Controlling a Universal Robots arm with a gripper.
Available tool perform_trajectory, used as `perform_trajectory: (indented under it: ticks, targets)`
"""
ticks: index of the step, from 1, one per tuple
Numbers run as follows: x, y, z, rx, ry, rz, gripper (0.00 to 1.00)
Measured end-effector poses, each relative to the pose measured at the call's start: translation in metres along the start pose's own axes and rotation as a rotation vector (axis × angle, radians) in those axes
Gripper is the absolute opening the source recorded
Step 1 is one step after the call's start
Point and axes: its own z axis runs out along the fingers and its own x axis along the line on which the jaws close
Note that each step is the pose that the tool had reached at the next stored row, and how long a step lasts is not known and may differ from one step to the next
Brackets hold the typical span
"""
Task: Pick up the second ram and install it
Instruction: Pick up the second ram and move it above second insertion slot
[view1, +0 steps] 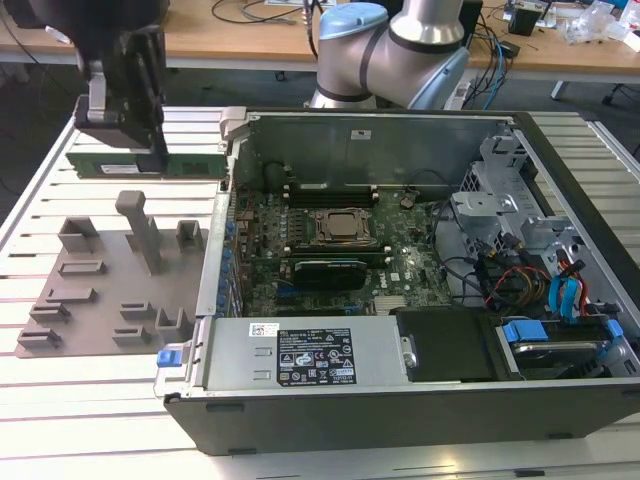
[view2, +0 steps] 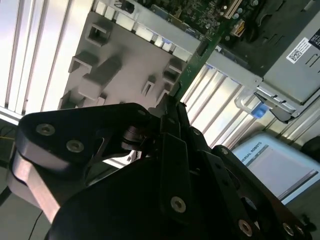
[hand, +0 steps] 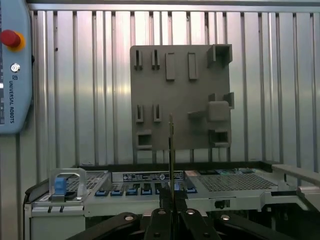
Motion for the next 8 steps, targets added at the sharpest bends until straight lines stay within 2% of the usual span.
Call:
perform_trajectory:
  ticks: [3, 5, 8]
  targets:
    - [-0.0002, -0.0113, 0.0000, -0.0005, 0.0000, 0.000, 0.13]
    - [-0.0006, -0.0279, 0.0000, -0.0015, 0.0000, 0.000, 0.13]
    - [-0.0009, -0.0460, 0.0000, -0.0029, 0.0001, 0.000, 0.13]
